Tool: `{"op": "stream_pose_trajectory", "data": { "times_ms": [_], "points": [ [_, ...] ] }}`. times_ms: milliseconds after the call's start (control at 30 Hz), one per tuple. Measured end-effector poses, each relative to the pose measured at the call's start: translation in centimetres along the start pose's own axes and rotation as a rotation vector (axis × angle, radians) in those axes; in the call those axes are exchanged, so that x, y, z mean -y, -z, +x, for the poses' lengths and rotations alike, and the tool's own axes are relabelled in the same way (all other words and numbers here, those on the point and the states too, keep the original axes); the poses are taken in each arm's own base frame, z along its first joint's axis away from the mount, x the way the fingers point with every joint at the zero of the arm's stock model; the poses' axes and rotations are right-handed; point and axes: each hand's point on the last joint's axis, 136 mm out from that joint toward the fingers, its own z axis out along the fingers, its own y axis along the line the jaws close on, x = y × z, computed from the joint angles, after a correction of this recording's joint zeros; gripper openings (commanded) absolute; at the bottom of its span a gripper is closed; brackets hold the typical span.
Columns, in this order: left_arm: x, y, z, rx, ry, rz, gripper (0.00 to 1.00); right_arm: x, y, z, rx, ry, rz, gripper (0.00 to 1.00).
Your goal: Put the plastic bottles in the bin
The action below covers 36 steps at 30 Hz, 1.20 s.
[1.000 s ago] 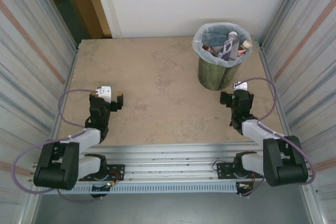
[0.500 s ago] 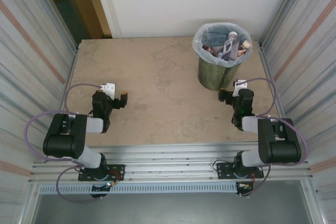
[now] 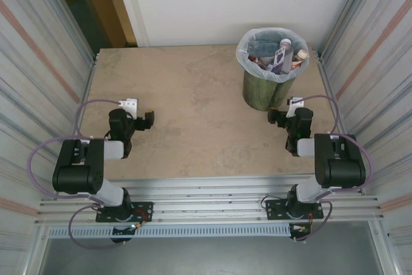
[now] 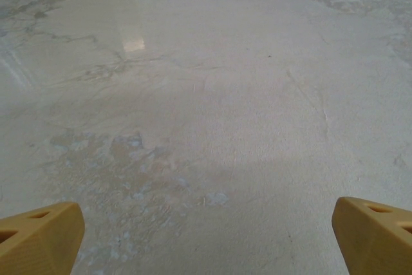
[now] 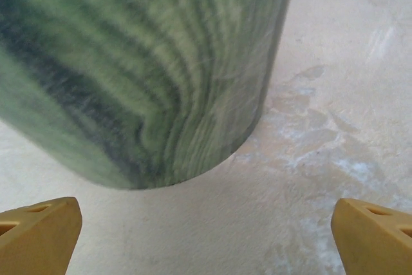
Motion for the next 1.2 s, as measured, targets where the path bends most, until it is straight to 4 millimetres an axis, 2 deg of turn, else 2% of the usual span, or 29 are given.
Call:
{"op": "stream_pose_trajectory", "data": {
  "times_ms": [267,1200],
  "points": [
    [-0.59,0.01,0.02,-0.002,0.0,-0.038,0.99,0.49,-0.06,-0.02,-0.004,-0.011,0.025,0.98],
    [-0.66,0.01,0.03,-0.002,0.0,-0.041,0.99,0.8,-0.05,0.02,-0.005,-0.01,0.044,0.98]
  ]
}}
